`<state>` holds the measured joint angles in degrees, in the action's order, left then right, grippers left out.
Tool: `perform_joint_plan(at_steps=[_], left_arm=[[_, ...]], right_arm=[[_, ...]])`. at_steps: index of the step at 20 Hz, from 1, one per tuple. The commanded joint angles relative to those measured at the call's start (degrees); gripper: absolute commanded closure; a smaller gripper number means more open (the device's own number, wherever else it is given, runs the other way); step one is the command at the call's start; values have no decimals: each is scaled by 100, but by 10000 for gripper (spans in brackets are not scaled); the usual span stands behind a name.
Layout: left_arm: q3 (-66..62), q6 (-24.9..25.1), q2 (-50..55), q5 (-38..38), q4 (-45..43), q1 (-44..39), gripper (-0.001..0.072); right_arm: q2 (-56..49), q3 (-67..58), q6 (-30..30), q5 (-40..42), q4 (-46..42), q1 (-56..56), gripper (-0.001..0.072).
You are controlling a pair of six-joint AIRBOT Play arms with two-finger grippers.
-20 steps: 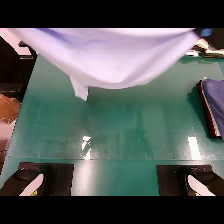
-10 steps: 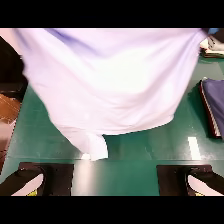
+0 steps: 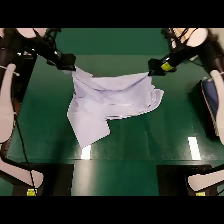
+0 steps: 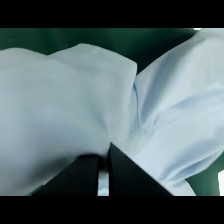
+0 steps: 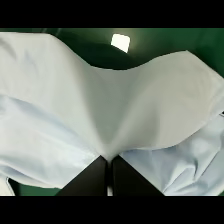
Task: Fold the shirts.
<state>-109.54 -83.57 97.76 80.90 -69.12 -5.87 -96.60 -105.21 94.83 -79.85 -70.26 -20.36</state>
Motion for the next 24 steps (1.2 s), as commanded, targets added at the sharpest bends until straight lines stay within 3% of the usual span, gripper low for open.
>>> perform_joint_plan(at_steps=[1,2,3,4,9,12,18,24], left_arm=[[-9,-162,420,-341,-533,2,678],[-11,-199,402,-323,-739,9,496],[-11,-216,382,-247,-894,9,180],[-9,-339,348,-136,-1036,9,97],[271,-393,-304,286,-1167,275,96],[1617,-339,-1117,94,-1154,442,96],[5414,-341,-2723,-1283,-839,603,96],[6426,-299,-2756,-2439,72,603,95]], right_arm=[[-387,-9,4,446,31,11,647],[-382,-55,7,494,92,68,429],[-376,-133,-2,463,254,186,304],[-328,-186,-177,402,481,308,304],[632,605,-798,-208,1005,879,305],[1475,1681,-903,-107,1078,997,306],[2658,3119,-942,531,1084,815,306],[2955,3425,-940,640,1080,501,306]])
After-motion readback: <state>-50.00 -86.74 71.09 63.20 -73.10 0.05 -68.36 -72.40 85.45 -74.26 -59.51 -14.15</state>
